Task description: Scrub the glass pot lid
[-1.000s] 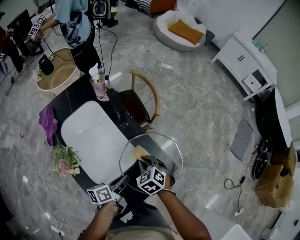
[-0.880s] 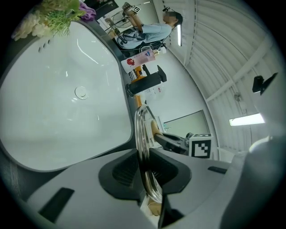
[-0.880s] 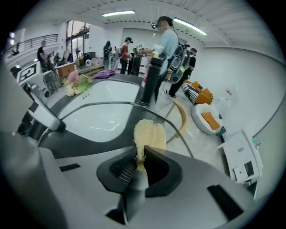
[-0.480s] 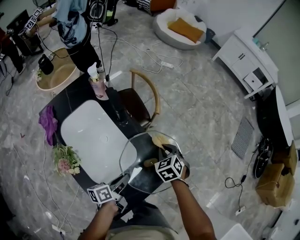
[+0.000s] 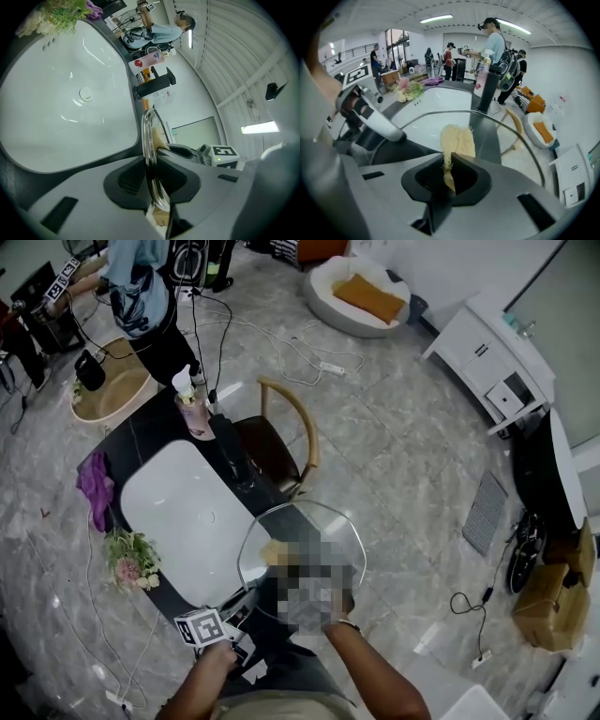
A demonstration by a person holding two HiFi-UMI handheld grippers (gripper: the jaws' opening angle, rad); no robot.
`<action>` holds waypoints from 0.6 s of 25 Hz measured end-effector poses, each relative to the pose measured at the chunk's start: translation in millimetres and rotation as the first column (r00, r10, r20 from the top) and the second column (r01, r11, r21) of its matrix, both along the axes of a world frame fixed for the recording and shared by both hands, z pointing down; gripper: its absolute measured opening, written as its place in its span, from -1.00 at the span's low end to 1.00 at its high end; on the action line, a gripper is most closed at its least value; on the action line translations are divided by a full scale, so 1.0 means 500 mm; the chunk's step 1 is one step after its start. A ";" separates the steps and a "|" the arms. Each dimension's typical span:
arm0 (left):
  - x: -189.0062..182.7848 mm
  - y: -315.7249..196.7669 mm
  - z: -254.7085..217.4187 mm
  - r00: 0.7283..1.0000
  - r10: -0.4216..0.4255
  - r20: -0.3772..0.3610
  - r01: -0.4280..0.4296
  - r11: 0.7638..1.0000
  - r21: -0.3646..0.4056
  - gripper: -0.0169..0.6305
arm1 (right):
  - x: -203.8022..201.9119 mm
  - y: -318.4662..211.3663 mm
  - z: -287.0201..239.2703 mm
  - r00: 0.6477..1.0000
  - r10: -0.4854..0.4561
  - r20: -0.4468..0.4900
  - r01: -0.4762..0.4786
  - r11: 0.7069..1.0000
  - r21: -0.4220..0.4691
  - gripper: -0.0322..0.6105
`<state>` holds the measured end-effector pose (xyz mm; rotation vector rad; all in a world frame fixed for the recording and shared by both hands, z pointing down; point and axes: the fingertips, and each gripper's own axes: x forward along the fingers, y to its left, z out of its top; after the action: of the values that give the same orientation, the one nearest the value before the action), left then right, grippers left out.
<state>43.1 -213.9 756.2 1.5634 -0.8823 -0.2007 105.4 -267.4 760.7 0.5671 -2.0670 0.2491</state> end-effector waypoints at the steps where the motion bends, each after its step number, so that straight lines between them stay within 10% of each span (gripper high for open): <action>1: 0.000 -0.001 0.000 1.000 -0.003 -0.004 0.003 1.000 -0.003 -0.68 | -0.019 0.023 -0.003 0.999 -0.014 0.032 0.015 0.999 -0.036 -0.76; 7: -0.003 0.004 0.002 1.000 -0.008 -0.015 0.008 1.000 -0.023 -0.69 | -0.068 0.126 -0.016 0.990 -0.027 0.138 0.060 0.970 -0.237 -0.76; 15: -0.003 0.003 -0.001 1.000 0.010 0.025 -0.009 1.000 -0.012 -0.68 | -0.062 0.127 -0.022 0.992 0.006 0.126 0.023 0.975 -0.221 -0.76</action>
<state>41.6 -212.5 755.8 1.5619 -0.8942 -0.1687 74.3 -203.9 750.0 0.4142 -2.1268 0.5162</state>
